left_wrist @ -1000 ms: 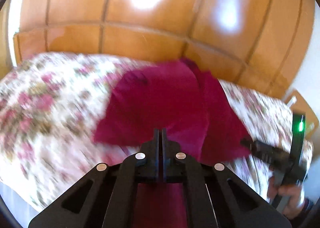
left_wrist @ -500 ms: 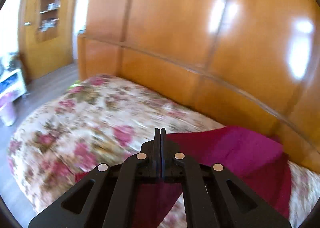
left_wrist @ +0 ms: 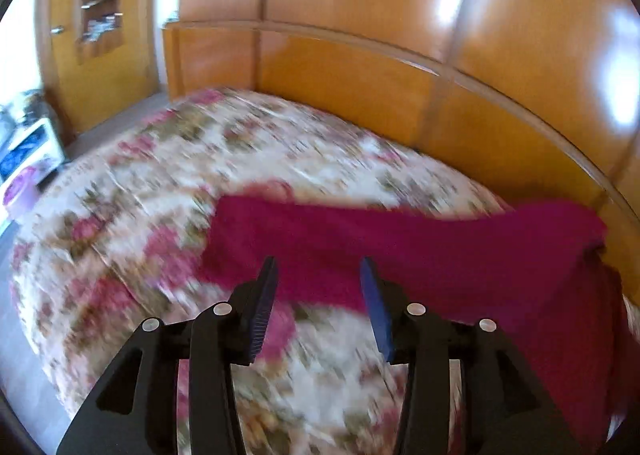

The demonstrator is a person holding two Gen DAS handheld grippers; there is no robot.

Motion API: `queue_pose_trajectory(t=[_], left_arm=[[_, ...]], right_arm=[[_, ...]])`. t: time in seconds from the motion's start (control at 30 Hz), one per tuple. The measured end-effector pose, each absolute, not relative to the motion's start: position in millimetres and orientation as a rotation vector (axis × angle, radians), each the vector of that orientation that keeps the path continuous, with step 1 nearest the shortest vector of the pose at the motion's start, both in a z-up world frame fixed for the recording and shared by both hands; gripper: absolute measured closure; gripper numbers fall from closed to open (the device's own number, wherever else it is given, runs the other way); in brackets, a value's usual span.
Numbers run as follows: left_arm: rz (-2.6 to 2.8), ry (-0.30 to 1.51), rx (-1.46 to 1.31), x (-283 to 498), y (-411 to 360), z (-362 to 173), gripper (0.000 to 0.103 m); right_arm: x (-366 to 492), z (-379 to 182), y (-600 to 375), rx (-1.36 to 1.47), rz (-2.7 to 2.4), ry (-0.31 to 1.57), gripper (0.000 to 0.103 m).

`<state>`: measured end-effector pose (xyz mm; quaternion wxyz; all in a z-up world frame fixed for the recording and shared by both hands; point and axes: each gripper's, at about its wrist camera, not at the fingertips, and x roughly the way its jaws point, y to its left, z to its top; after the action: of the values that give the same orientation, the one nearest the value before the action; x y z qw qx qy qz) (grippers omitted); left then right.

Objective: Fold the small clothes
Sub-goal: 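Grasp the shirt hem with the left tool while the right tool grasps and lifts it, then spread the lifted shirt flat on the bedspread and open both tools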

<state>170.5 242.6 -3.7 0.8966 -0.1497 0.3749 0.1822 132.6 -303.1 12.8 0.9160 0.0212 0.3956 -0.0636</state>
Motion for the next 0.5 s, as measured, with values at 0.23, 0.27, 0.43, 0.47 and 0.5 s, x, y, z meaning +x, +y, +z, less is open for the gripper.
queue_pose_trajectory(t=[0.23,0.27,0.43,0.47,0.5], left_arm=[[0.084,0.906,-0.332,142.2,186.5,-46.1,0.061],[0.041,0.927,-0.349,139.9,179.7,-53.1,0.061],[-0.066,0.936,-0.465,128.8,171.3,-63.2,0.061],[-0.088,0.934,-0.494,127.6,172.2,-63.1,0.061],[-0.104,0.934,-0.51,126.9,171.7,-63.5,0.061]], right_arm=[[184.1,0.3,-409.5,0.091,-0.459,0.844,0.096],[184.7,0.7,-414.8,0.11,-0.481,0.833,0.07],[155.4,6.8,-398.5,0.169,-0.37,0.804,0.035],[147.2,3.6,-390.1,0.189,-0.304,0.822,0.035],[133.1,-5.3,-370.0,0.232,-0.161,0.871,0.035]])
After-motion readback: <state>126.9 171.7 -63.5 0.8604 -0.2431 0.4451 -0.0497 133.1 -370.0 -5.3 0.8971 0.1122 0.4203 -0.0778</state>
